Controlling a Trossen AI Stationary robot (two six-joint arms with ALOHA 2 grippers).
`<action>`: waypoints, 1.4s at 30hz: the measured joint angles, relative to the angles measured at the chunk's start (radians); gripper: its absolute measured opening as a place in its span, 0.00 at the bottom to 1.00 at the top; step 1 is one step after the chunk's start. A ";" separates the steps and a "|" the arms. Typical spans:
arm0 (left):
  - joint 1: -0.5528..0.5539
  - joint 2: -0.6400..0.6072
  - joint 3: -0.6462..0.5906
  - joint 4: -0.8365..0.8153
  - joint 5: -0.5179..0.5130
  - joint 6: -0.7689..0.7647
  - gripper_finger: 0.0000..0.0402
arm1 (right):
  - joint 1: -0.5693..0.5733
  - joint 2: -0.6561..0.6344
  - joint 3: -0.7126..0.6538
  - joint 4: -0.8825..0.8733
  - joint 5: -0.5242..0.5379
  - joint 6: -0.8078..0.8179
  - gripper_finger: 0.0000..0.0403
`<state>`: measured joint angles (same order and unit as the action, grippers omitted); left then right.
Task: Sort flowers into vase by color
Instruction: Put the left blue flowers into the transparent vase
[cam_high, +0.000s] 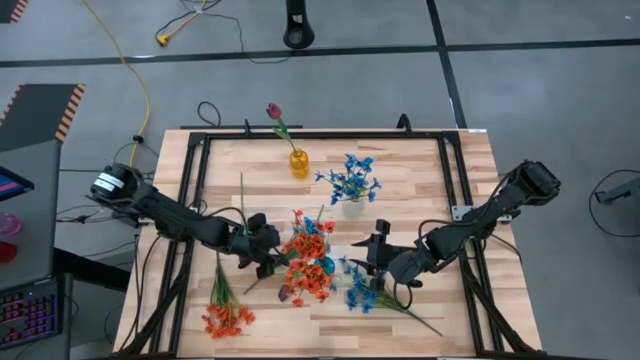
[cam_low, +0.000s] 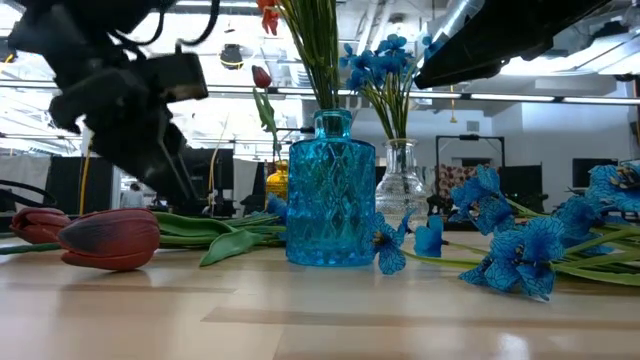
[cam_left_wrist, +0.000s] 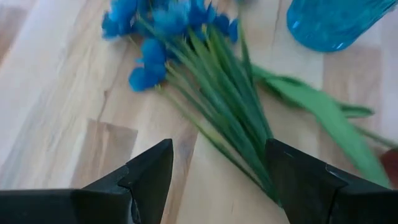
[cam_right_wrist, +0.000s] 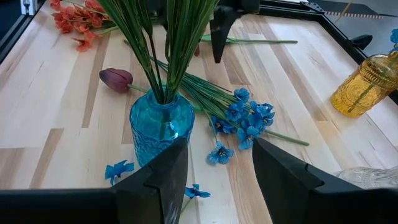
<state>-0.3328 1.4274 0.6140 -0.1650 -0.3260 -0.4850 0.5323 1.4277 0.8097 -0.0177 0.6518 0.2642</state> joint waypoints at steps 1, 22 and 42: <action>0.000 0.013 0.000 0.000 0.004 -0.008 0.60 | 0.000 0.000 0.000 0.000 -0.001 0.000 0.51; -0.020 0.157 0.003 0.087 0.035 -0.118 0.60 | 0.000 0.000 0.000 -0.005 -0.001 -0.002 0.51; -0.027 0.144 0.000 0.094 0.005 -0.177 0.21 | 0.000 0.000 0.000 -0.004 -0.001 -0.001 0.51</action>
<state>-0.3603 1.5719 0.6140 -0.0711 -0.3211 -0.6624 0.5323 1.4281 0.8097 -0.0219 0.6506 0.2632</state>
